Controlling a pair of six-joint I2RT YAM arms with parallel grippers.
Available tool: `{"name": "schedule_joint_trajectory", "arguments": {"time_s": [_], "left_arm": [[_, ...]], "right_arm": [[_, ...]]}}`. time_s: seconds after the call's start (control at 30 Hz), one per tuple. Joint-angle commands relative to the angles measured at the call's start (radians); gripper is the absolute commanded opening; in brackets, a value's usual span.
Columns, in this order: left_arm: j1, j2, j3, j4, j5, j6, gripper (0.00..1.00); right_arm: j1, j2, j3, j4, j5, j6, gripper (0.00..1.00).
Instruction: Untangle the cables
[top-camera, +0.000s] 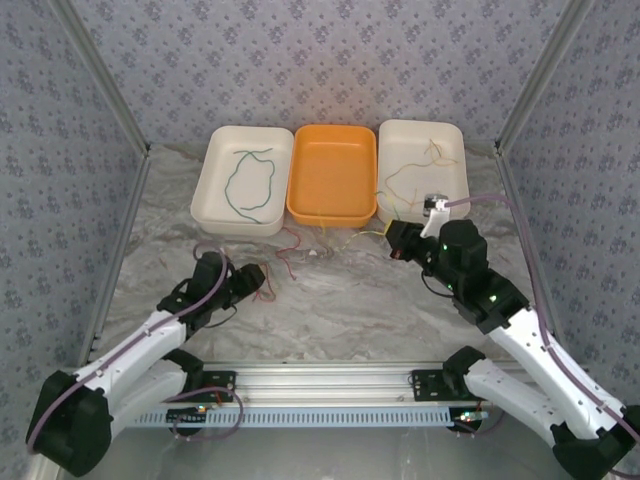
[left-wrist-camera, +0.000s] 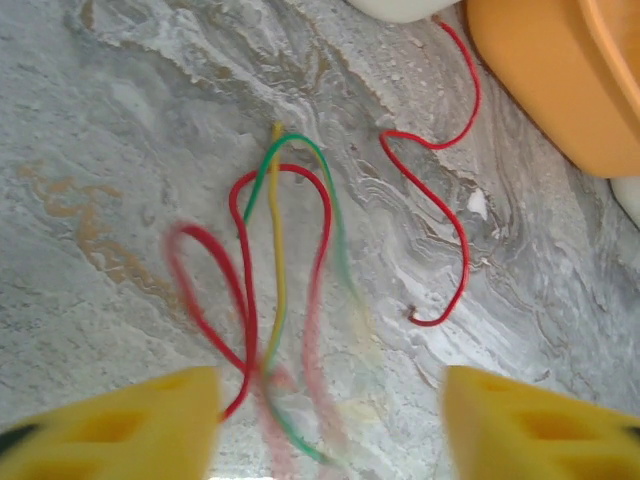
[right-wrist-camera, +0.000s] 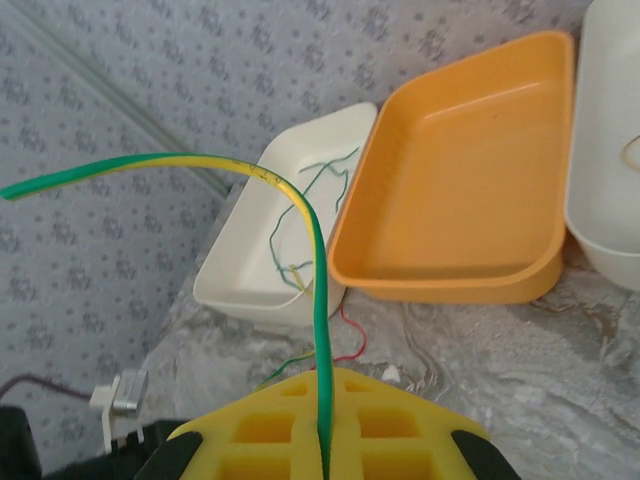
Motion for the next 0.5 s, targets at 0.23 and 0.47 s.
{"name": "schedule_joint_trajectory", "arguments": {"time_s": [0.23, 0.47], "left_arm": [[-0.022, -0.045, 0.243, -0.001, 0.113, 0.046, 0.95], [-0.103, 0.156, 0.327, 0.083, 0.144, 0.093, 0.86]], "right_arm": [[0.050, 0.046, 0.000, 0.088, -0.164, -0.129, 0.00], [0.084, 0.082, 0.017, 0.110, -0.190, -0.119, 0.00]]}}
